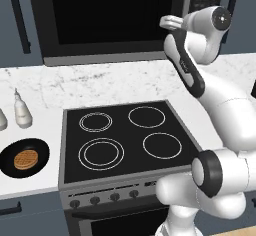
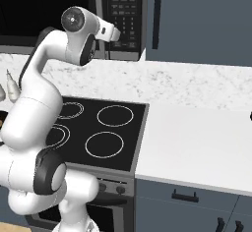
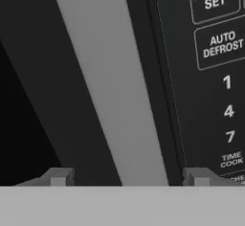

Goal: Open the microwave, place the bowl with waffle inside the microwave, then close the microwave door and turn it on.

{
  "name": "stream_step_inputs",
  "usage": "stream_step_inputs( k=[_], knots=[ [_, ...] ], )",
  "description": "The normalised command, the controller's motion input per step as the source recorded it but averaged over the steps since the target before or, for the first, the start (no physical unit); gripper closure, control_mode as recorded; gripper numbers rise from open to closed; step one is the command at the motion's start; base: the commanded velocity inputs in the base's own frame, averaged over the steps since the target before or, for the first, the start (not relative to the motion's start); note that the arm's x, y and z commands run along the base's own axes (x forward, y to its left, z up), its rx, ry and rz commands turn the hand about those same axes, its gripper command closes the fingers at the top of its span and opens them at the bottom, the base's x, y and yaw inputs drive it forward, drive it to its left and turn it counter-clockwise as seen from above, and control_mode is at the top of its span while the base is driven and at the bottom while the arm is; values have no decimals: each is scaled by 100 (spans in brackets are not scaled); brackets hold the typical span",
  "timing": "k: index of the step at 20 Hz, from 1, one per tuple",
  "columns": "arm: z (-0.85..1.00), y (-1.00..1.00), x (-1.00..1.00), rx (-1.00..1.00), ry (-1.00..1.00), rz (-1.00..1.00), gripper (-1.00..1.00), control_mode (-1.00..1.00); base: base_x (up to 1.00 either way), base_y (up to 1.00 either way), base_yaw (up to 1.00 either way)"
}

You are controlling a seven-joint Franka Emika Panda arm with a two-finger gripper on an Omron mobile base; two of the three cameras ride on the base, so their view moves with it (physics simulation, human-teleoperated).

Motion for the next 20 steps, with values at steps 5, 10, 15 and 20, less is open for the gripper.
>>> stream_step_inputs(
  k=[5, 10, 15, 20],
  knots=[
    [-3, 0, 61, 0, 9, 0, 100, -100, 0, 0, 0],
    [-3, 1, 10, 0, 1, 0, 100, -100, 0, 0, 0],
    [0, 0, -10, -7, 0, 0, 100, -100, 0, 0, 0],
    [0, 3, -68, -30, 11, -6, 100, -100, 0, 0, 0]
  ],
)
